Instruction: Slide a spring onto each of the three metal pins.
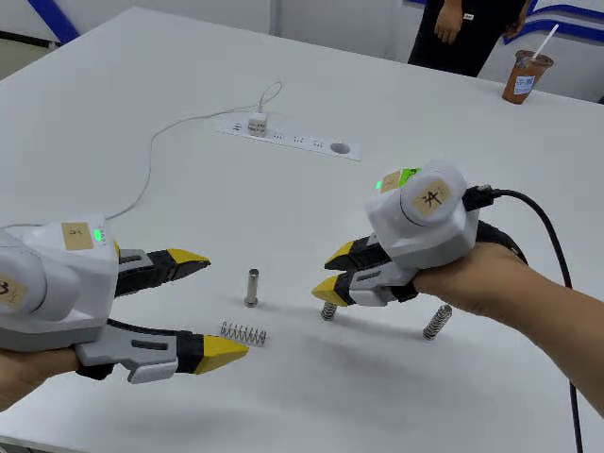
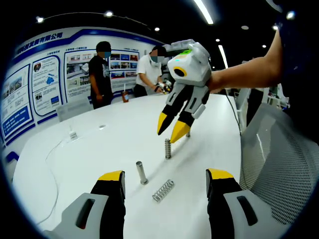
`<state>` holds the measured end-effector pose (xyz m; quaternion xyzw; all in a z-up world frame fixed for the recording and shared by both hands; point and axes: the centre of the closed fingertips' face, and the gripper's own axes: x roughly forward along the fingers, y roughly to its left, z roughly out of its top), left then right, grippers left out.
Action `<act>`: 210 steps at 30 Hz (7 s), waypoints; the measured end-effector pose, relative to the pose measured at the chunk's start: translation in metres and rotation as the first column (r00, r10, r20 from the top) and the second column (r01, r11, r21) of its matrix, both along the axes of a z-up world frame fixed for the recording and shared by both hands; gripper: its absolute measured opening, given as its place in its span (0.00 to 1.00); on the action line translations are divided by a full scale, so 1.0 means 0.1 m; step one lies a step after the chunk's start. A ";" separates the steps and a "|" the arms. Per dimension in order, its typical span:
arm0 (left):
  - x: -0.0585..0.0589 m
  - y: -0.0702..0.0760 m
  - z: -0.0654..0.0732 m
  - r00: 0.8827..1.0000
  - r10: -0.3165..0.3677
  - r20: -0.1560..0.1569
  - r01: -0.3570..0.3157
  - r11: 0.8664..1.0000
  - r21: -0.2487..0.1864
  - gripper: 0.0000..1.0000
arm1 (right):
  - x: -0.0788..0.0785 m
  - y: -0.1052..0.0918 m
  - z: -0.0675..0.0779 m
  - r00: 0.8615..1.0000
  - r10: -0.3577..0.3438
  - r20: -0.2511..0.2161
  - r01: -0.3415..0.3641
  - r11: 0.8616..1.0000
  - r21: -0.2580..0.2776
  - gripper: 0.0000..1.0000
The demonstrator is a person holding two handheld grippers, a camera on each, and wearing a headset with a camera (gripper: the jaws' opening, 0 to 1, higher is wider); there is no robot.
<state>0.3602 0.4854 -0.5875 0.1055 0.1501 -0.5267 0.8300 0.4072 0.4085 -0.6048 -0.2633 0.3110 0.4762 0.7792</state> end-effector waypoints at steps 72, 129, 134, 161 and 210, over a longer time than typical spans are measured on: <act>-0.09 0.08 -0.13 1.000 0.006 -0.028 -0.005 0.999 0.032 0.63 | -0.38 0.53 -0.77 0.977 0.124 -0.175 -0.144 0.983 -0.110 0.11; -0.36 -0.34 -0.22 0.963 -0.269 0.019 0.265 0.957 0.117 0.11 | -0.88 0.34 0.02 0.929 0.357 -0.103 -0.369 0.916 -0.158 0.11; -0.36 -0.33 -0.23 0.964 -0.266 0.020 0.262 0.957 0.123 0.11 | -0.87 0.39 0.08 0.929 0.358 -0.090 -0.368 0.918 -0.145 0.11; -0.34 -0.35 -0.21 0.968 -0.248 0.026 0.244 0.964 0.109 0.11 | -0.86 0.62 0.28 0.924 0.376 -0.067 -0.382 0.914 -0.136 0.11; -0.25 -0.35 -0.18 0.978 -0.209 0.028 0.206 0.975 0.081 0.16 | -0.81 0.66 0.31 0.919 0.383 -0.097 -0.394 0.902 -0.176 0.11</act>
